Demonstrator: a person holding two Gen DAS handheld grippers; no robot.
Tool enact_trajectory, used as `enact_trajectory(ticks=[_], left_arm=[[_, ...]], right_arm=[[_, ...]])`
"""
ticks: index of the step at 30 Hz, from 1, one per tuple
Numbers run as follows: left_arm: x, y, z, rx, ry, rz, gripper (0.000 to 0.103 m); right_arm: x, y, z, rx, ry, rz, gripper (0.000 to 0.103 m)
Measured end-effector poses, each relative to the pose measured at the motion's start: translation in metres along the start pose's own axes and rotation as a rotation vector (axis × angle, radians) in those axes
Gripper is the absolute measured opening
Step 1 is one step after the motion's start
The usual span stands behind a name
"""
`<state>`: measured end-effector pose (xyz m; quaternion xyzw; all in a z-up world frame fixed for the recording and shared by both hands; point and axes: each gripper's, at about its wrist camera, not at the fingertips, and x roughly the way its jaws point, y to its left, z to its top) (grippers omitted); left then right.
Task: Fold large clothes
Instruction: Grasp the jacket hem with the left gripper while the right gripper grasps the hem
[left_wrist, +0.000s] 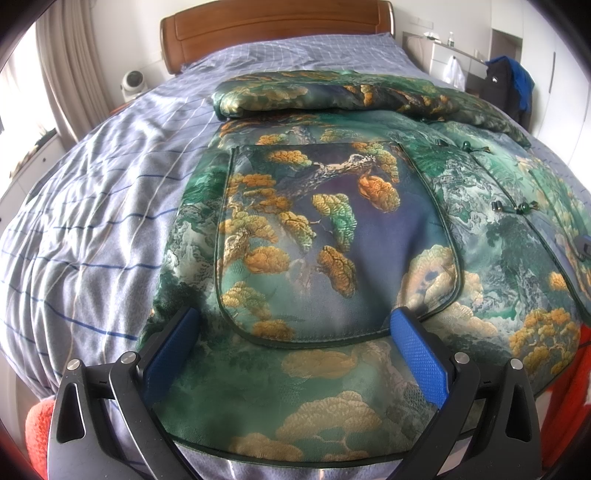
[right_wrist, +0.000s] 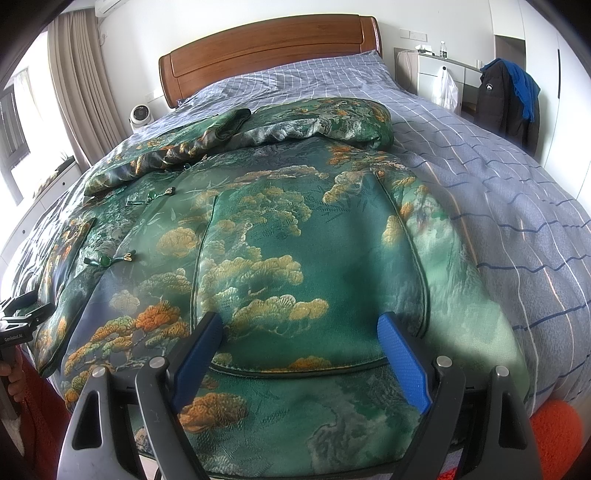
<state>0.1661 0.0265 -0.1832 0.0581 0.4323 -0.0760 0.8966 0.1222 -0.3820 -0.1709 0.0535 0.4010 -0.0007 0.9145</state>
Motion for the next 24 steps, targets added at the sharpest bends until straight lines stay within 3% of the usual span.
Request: enact_trajectory(ticks=[8, 10, 12, 14, 17, 21, 24], left_arm=[[-0.011, 0.004, 0.010, 0.012, 0.020, -0.010, 0.102], [-0.030, 0.020, 0.021, -0.030, -0.014, -0.039, 0.102], [-0.046, 0.046, 0.030, -0.093, -0.055, -0.075, 0.102], [-0.050, 0.072, 0.035, -0.152, -0.060, -0.095, 0.102], [-0.034, 0.111, 0.034, -0.247, 0.022, -0.153, 0.102], [0.003, 0.133, 0.015, -0.369, 0.219, -0.347, 0.102], [0.011, 0.125, 0.010, -0.334, 0.255, -0.401, 0.101]], right_arm=[[-0.008, -0.007, 0.005, 0.029, -0.014, 0.037, 0.085], [-0.025, -0.020, 0.013, 0.072, -0.059, 0.075, 0.085], [-0.048, -0.042, 0.022, 0.100, -0.103, 0.053, 0.085], [-0.058, -0.068, 0.030, 0.095, -0.077, 0.042, 0.085], [-0.051, -0.104, 0.033, 0.095, 0.031, 0.046, 0.085], [-0.030, -0.135, 0.026, 0.193, 0.164, 0.197, 0.085], [-0.014, -0.132, 0.022, 0.208, 0.233, 0.282, 0.085]])
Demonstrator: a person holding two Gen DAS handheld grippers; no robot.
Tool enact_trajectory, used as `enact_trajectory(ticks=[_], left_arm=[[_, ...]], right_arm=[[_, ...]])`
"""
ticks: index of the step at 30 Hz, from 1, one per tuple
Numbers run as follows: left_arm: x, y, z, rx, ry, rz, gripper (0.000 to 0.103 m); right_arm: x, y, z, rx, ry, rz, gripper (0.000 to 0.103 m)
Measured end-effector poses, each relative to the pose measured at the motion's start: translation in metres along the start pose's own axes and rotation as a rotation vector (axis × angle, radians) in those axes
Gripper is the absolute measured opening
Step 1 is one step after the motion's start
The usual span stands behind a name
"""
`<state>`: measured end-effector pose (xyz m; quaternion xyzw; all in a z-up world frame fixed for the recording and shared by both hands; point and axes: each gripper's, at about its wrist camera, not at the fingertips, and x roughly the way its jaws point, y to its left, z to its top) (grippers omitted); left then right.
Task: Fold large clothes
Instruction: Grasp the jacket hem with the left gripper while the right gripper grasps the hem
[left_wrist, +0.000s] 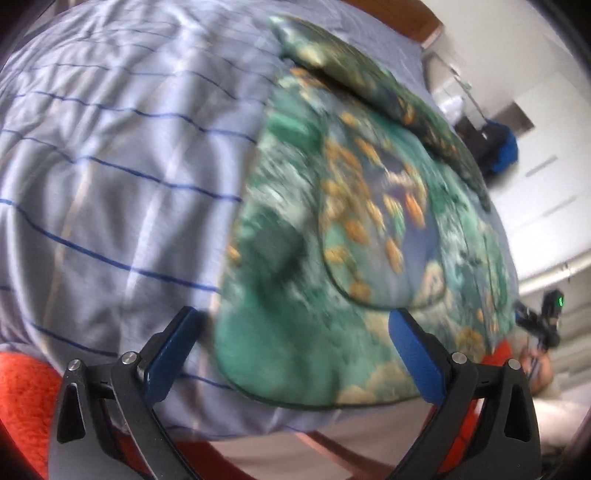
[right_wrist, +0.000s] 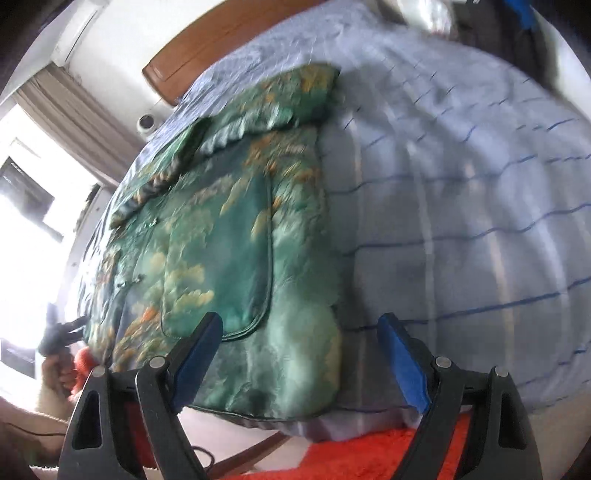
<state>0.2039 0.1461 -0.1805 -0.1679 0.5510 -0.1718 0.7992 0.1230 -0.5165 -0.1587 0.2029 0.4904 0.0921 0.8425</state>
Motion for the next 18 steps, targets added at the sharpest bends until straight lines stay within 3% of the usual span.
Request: enact_trajectory(ticks=[2, 3, 5, 7, 9, 11, 12, 13, 14, 15, 16, 18], left_arm=[[0.000, -0.005, 0.001, 0.038, 0.004, 0.010, 0.094], [0.000, -0.006, 0.004, 0.044, 0.011, 0.008, 0.085], [-0.001, -0.005, 0.001, 0.037, 0.027, 0.032, 0.073], [0.001, -0.001, 0.003, 0.031, 0.055, 0.052, 0.050], [-0.004, 0.006, 0.008, 0.020, 0.075, 0.035, 0.038], [-0.008, 0.010, 0.010, 0.029, 0.082, 0.030, 0.038], [-0.010, 0.010, 0.011, 0.050, 0.081, 0.037, 0.045], [-0.011, 0.009, 0.010, 0.062, 0.079, 0.047, 0.060], [-0.008, 0.011, 0.011, 0.072, 0.086, 0.047, 0.066], [-0.006, 0.009, 0.010, 0.075, 0.092, 0.041, 0.071], [-0.004, 0.011, 0.007, 0.078, 0.092, 0.043, 0.073], [-0.001, 0.006, 0.007, 0.109, 0.095, 0.066, 0.075]], right_arm=[[0.009, 0.004, 0.001, 0.003, 0.039, 0.052, 0.079], [0.014, 0.008, 0.002, 0.001, 0.071, 0.082, 0.077], [0.021, 0.016, 0.003, -0.039, 0.121, 0.052, 0.073], [0.026, 0.022, 0.005, -0.083, 0.166, 0.003, 0.050], [0.026, 0.025, 0.005, -0.107, 0.200, -0.024, 0.033], [0.019, 0.026, 0.008, -0.110, 0.223, -0.012, 0.028], [0.016, 0.027, 0.010, -0.112, 0.225, -0.006, 0.028], [0.013, 0.027, 0.012, -0.113, 0.224, -0.001, 0.029], [0.011, 0.028, 0.014, -0.115, 0.222, 0.006, 0.031], [0.012, 0.026, 0.015, -0.112, 0.225, 0.004, 0.036], [0.016, 0.025, 0.015, -0.106, 0.234, -0.002, 0.048], [0.028, 0.021, 0.014, -0.096, 0.262, -0.003, 0.057]])
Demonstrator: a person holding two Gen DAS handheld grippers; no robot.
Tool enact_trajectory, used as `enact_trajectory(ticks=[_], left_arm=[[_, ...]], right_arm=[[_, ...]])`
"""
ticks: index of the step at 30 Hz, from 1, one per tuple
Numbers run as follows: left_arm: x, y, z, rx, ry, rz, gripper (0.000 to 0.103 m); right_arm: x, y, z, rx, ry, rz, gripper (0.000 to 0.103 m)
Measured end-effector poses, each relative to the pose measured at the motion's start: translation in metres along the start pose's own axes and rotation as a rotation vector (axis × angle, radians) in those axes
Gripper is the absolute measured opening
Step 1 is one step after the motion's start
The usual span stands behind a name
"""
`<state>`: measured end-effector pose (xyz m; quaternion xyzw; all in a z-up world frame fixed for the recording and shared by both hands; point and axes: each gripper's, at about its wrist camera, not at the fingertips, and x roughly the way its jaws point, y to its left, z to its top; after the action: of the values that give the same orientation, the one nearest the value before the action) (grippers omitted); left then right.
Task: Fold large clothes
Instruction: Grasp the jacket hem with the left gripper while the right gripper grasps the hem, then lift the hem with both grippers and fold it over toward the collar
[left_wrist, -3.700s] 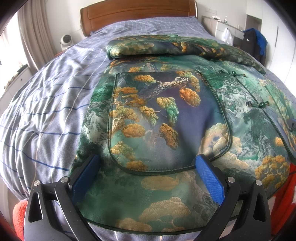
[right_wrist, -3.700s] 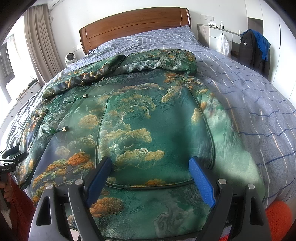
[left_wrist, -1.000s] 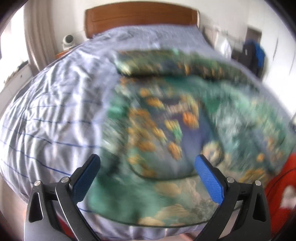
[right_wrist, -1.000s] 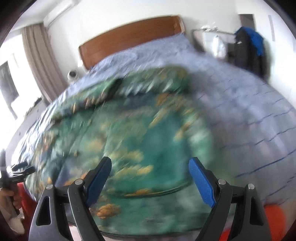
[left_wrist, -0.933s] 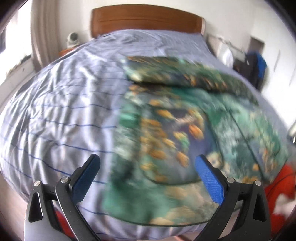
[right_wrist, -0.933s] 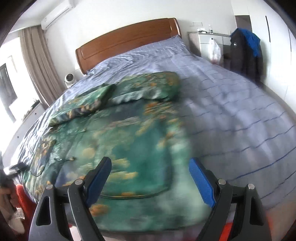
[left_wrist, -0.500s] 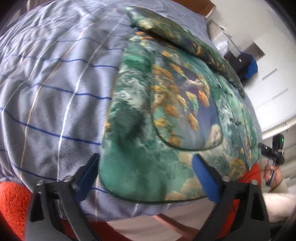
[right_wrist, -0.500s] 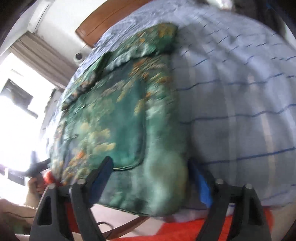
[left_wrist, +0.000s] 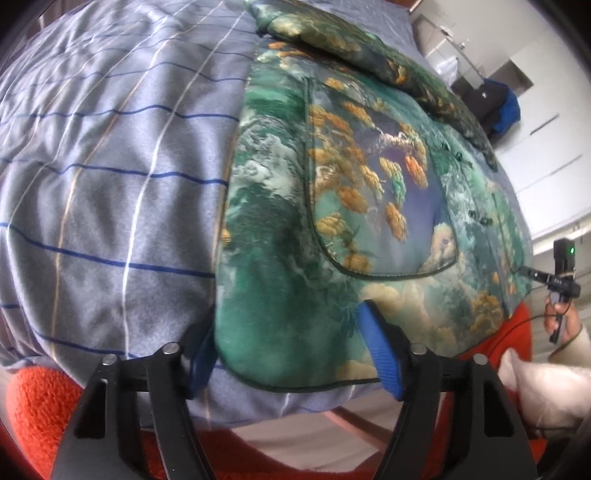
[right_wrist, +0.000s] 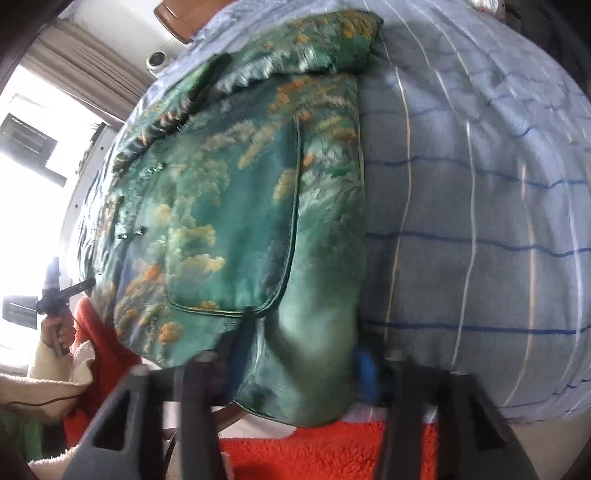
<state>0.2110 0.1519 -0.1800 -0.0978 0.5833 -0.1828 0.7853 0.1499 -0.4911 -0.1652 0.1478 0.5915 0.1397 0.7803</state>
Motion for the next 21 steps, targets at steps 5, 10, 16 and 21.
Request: enact_trajectory(ticks=[5, 10, 16, 21], left_arm=[[-0.011, -0.013, -0.016, 0.065, 0.035, 0.021, 0.018], [-0.056, -0.010, 0.001, 0.004, -0.030, -0.176, 0.009], [-0.113, -0.020, 0.052, -0.058, -0.239, -0.431, 0.008], [-0.127, -0.026, 0.138, -0.085, -0.383, -0.436, 0.008]], right_arm=[[0.009, 0.002, -0.001, -0.040, 0.062, 0.004, 0.039], [-0.019, 0.005, 0.011, -0.029, 0.081, 0.100, 0.015], [-0.058, 0.015, 0.042, 0.026, -0.006, 0.316, 0.012], [-0.084, 0.014, 0.099, 0.110, -0.187, 0.427, 0.012]])
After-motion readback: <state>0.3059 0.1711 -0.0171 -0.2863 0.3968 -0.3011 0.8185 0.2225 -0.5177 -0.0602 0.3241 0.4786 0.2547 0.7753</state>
